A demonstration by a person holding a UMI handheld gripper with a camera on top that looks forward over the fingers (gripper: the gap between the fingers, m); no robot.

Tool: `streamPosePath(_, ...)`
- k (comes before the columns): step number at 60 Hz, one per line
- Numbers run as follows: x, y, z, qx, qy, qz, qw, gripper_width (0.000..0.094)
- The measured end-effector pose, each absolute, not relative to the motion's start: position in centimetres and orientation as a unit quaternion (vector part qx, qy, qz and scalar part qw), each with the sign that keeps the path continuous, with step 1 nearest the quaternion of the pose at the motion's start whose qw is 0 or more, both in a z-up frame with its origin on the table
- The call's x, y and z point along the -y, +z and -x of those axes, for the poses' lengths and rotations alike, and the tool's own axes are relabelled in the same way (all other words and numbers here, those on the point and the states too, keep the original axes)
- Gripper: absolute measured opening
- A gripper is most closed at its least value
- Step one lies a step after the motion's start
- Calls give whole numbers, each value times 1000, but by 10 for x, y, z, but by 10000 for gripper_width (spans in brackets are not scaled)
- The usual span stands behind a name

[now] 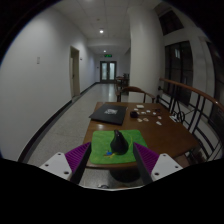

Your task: Arrange mouse

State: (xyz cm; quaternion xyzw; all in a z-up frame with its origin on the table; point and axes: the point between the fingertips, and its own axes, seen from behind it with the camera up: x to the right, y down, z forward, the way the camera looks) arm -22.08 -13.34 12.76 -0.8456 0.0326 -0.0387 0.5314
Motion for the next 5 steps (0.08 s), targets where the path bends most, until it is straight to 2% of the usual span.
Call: streamPosePath(5,158,121,233,-21,-45,848,528,850)
